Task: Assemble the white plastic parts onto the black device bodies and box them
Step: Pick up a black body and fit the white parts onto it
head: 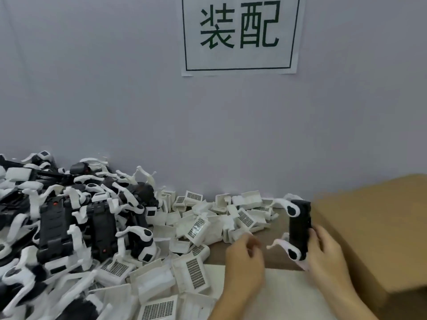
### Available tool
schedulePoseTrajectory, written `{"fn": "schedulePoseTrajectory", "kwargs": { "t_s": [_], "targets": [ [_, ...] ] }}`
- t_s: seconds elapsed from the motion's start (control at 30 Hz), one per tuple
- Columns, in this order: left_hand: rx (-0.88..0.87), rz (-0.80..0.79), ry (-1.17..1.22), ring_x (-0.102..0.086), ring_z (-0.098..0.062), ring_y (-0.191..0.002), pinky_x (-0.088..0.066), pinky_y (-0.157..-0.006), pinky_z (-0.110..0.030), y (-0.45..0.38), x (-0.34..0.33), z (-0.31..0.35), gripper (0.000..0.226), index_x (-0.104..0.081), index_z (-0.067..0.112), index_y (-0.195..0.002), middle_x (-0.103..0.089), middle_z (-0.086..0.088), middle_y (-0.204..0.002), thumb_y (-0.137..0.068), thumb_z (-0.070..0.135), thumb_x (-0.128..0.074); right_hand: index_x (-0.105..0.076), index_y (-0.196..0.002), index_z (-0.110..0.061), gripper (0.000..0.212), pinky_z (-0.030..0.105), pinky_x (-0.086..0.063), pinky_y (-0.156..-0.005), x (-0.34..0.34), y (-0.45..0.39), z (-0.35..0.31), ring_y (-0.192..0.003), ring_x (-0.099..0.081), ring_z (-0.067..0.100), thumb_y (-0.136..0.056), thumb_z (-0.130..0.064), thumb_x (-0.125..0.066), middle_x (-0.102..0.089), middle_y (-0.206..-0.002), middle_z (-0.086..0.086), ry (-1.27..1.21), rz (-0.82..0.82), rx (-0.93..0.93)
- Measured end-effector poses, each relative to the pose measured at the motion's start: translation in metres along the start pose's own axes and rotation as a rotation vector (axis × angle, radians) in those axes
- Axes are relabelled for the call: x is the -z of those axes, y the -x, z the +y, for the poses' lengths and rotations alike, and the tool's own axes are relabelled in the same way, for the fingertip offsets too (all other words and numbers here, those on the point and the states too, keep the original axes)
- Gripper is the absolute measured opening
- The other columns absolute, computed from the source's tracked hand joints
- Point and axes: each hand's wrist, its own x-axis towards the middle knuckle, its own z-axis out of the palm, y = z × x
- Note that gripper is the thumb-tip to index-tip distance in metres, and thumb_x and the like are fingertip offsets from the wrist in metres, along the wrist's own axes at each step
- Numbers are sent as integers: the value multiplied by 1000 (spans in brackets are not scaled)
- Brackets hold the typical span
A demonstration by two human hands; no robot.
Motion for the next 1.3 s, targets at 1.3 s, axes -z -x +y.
{"fn": "schedulePoseTrajectory", "kwargs": {
  "t_s": [1.3],
  "targets": [
    [-118, -128, 352, -72, -17, -97, -57, -85, -35, 32, -11, 20, 11, -70, 23, -105, -77, -2, -99, -95, 20, -68, -57, -106, -39, 24, 24, -49, -73, -29, 9, 16, -93, -61, 0, -85, -37, -69, -62, -101, -12, 316, -242, 245]
  ]
}}
